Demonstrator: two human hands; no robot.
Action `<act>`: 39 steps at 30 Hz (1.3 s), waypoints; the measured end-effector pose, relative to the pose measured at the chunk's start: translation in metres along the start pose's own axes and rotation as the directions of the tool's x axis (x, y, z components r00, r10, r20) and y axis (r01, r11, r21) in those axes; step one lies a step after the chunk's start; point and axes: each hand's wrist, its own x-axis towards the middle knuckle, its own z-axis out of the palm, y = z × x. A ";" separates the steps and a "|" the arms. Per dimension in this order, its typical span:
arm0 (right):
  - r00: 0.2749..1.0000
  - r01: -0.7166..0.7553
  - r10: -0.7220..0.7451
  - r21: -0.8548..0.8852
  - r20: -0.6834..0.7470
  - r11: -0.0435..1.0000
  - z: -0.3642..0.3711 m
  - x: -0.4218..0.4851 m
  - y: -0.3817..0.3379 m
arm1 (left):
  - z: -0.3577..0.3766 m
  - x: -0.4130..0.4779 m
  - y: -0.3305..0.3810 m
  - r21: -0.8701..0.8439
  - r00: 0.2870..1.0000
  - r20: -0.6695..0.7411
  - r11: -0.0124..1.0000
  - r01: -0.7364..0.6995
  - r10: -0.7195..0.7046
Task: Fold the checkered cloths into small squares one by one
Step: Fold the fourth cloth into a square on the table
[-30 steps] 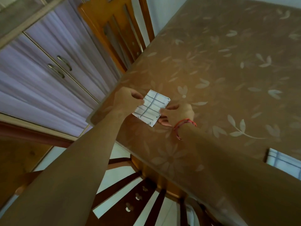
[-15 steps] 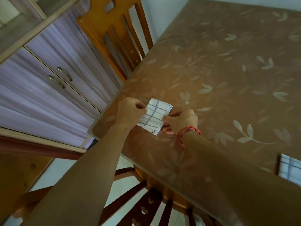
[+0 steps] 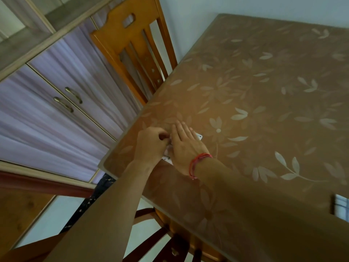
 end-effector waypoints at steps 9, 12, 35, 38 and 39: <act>0.995 -0.083 0.073 -0.173 -0.062 0.981 0.011 -0.032 0.029 | 0.004 0.002 0.000 0.075 0.996 0.000 0.993 -0.094 0.094; 0.991 -0.003 -0.022 -0.179 -0.134 0.984 0.009 -0.029 0.022 | 0.005 0.003 0.004 0.069 0.967 0.048 0.965 -0.254 0.251; 0.999 -0.016 0.021 -0.140 0.035 0.990 0.006 -0.030 0.029 | -0.023 -0.067 -0.064 0.482 0.798 0.513 0.662 -0.574 0.318; 0.999 -0.023 0.028 -0.142 0.029 0.990 0.006 -0.030 0.029 | -0.026 -0.077 -0.061 0.444 0.812 0.475 0.704 -0.554 0.339; 0.999 -0.024 0.029 -0.141 0.030 0.990 0.006 -0.030 0.029 | -0.024 -0.075 -0.054 0.403 0.841 0.412 0.757 -0.514 0.351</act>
